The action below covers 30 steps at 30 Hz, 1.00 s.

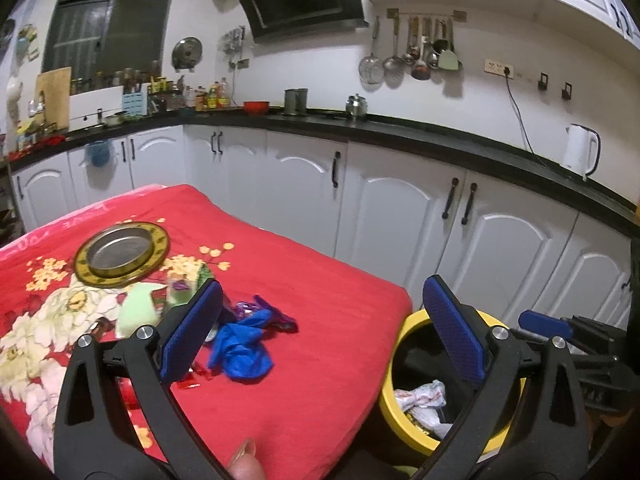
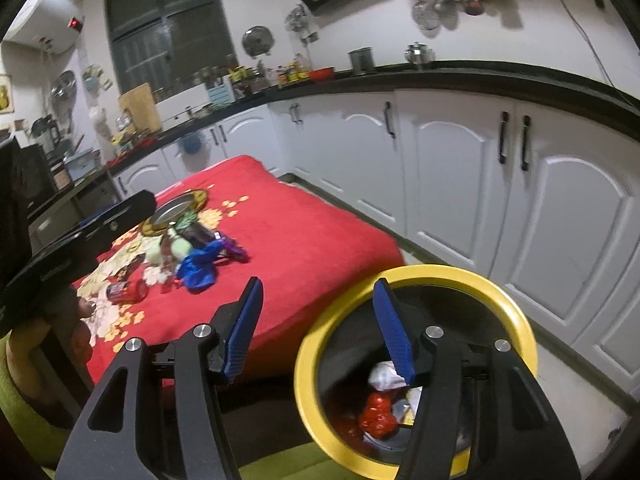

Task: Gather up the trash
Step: 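Move both open tools back over the blanket toward the blue glove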

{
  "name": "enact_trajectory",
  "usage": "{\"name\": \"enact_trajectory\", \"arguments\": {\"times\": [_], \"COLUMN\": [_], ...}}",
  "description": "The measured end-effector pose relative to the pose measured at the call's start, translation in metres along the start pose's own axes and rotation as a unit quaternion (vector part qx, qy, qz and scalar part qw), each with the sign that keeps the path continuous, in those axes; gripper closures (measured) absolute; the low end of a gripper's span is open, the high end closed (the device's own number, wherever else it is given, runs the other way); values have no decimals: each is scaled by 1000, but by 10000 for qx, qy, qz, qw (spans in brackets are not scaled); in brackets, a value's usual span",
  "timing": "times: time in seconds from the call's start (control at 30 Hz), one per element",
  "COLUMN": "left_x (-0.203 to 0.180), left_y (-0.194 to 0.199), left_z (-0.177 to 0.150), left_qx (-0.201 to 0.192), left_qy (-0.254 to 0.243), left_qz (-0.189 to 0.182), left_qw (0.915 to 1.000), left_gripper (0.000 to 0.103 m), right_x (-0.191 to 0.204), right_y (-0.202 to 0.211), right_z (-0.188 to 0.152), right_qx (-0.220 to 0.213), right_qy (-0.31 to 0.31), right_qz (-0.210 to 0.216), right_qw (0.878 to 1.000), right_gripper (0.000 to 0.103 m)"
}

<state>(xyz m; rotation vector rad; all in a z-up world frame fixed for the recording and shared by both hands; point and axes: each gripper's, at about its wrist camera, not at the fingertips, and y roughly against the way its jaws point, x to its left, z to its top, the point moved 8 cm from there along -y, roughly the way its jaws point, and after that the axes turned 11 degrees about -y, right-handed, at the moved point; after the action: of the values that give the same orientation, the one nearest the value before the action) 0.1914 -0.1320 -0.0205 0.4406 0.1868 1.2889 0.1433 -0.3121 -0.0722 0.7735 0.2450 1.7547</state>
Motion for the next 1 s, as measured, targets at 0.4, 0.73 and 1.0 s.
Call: {"name": "enact_trajectory", "arguments": {"times": [0.4,0.73,1.0], "left_x": [38,92,140], "left_y": [11,6,-5], "left_z": [-6,-21,-46], "left_qx": [-55,153,498], "left_qy": [252,735,1151], "left_qz": [296,683,1015], "left_qw": [9992,9948,9869], "left_gripper": [11,11,16], "right_x": [52,79,105], "right_y": [-19,-43,-76], "right_z": [-3,3,0], "right_qx": [171,251,478], "right_qy": [393,637,802], "right_qz": [295,446,659], "right_qw": [9986,9967,9934], "right_gripper": [44,44,44]}}
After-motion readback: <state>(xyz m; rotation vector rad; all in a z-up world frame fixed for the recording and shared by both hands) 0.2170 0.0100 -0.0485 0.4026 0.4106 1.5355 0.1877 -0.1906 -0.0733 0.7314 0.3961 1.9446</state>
